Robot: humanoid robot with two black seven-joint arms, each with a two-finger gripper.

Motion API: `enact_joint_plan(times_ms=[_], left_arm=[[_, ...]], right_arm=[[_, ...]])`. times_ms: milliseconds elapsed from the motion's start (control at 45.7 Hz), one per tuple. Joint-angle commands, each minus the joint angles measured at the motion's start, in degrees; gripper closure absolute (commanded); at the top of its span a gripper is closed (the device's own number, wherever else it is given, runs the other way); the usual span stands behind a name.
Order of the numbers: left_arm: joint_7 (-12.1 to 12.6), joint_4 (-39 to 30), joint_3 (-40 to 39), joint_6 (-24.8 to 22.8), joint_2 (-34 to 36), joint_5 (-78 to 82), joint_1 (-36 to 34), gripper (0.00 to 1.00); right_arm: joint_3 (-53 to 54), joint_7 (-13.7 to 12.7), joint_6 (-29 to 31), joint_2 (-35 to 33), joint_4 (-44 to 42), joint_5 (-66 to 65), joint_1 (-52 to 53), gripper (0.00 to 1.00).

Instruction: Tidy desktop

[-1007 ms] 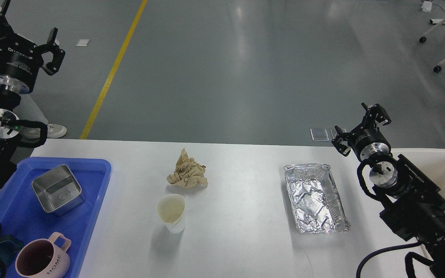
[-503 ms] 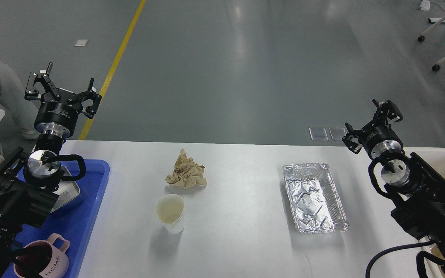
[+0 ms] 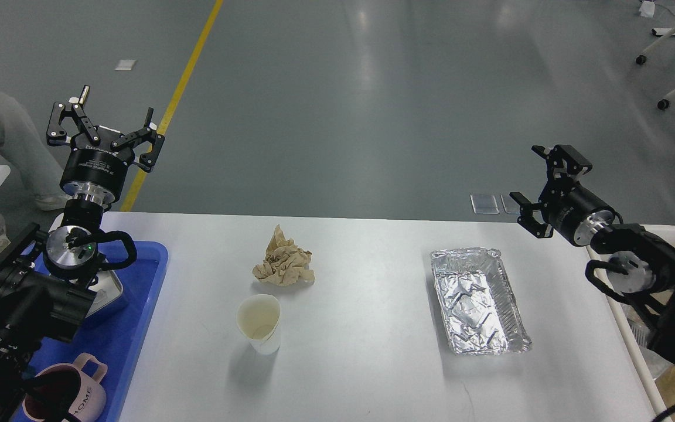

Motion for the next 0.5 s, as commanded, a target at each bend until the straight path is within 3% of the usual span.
enact_joint_plan(times_ms=[0,153,481], left_arm=[[0.3,-0.8,-0.1,-0.1,0.1,-0.1,0.0,0.03],[0.3,-1.1,-0.1,-0.1,0.1,-0.1,0.2,0.03],[0.3,-1.7,0.0,-0.1,0.1,-0.1,0.5,0.03]], right_arm=[[-7.1,0.0,2.6,-11.0,8.1,-0.4,0.0,0.00],[-11.5,0.0,4.8,-23.6,19.0,-5.3,-0.8,0.00],[-10.8,0.3,7.2,-51.0,38.4,-8.8,-3.0,0.00]])
